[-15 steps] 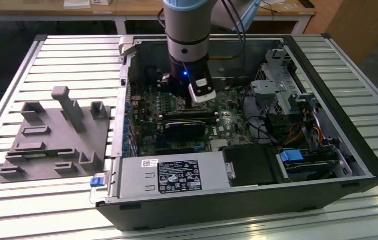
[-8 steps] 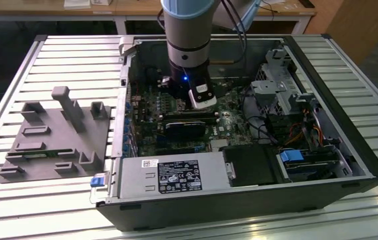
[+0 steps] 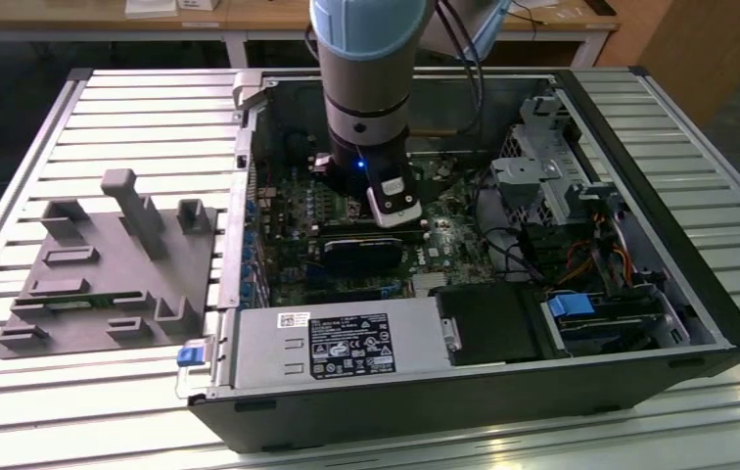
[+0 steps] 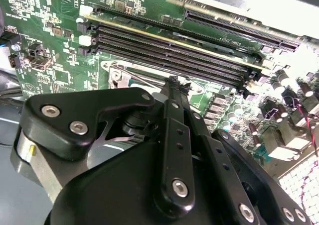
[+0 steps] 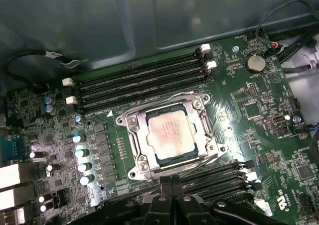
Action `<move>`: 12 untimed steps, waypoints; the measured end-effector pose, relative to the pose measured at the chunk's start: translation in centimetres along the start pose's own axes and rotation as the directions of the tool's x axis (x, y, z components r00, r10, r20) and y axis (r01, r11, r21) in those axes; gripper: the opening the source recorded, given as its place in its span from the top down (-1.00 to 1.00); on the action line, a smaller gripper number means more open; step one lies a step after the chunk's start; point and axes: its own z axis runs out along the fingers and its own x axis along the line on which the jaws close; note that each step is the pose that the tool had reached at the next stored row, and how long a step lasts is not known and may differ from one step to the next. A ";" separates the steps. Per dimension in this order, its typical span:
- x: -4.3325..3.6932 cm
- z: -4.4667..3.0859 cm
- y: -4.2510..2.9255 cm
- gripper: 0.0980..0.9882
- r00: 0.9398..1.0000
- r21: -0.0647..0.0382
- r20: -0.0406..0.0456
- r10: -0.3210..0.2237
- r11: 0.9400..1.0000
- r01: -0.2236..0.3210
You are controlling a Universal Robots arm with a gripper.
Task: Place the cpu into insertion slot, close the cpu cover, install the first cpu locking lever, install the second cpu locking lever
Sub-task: 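Install the second cpu locking lever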
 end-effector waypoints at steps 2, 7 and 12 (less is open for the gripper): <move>0.01 0.05 -0.35 0.99 1.000 -0.015 -0.004 0.001 1.000 -0.001; 0.13 0.34 -1.03 0.99 1.000 -0.042 -0.012 0.002 0.999 -0.003; 0.27 0.88 -1.51 0.99 1.000 -0.060 -0.018 0.002 0.998 -0.003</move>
